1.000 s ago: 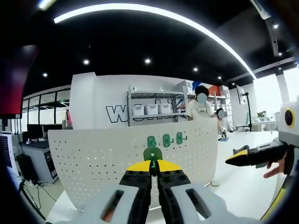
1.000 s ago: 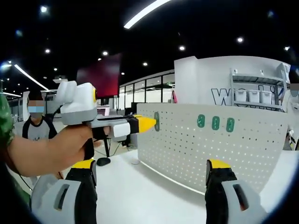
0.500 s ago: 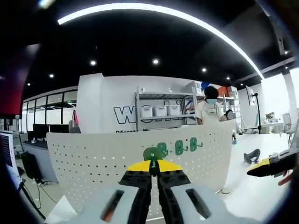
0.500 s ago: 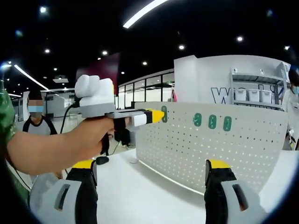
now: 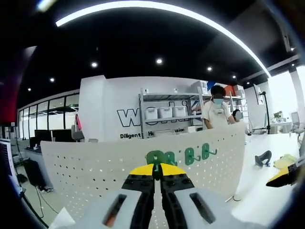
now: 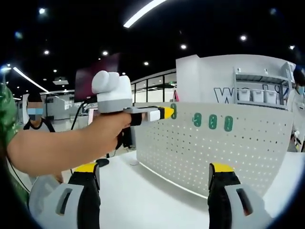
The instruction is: Insert the hook assembly into the mounting plate slot until the hook locks in place.
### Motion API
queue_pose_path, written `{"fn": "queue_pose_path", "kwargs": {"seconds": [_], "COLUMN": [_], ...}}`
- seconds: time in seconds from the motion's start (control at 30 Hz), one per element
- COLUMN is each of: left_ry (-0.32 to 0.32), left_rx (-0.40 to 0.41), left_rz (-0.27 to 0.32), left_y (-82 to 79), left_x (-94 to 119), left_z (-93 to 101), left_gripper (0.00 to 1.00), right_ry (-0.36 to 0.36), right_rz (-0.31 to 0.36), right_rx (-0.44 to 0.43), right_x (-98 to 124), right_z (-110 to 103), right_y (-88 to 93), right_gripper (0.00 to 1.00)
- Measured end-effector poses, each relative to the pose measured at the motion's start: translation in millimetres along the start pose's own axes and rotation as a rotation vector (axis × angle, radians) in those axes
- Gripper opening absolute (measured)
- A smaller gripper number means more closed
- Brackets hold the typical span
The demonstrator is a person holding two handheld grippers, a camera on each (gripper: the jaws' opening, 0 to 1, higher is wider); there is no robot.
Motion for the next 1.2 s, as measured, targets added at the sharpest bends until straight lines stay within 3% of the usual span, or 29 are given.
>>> {"fn": "queue_pose_path", "kwargs": {"seconds": [0.4, 1.2], "left_ry": [-0.034, -0.088], "left_rx": [-0.026, -0.036], "left_rz": [-0.012, -0.052], "left_y": [5.3, 17.8], "left_x": [-28, -48], "left_z": [-6.8, -12.1], "left_gripper": [0.03, 0.03], "right_ry": [0.005, -0.001], "right_rz": [-0.013, -0.028], "right_rx": [-0.012, -0.027], "right_x": [-3, -10], "right_z": [10, 19], "right_y": [7.3, 16.5], "right_gripper": [0.96, 0.95]}}
Point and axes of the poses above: the point that each gripper's makers call its tool centre point, and the gripper's own axes: x roughly backward along the fingers, z roughly to its right, y roughly out of its underside, the point moved 5 cm from there along x, roughly backward along the fingers, and after that the axes turned 10 degrees about x, right-handed, at the moved point
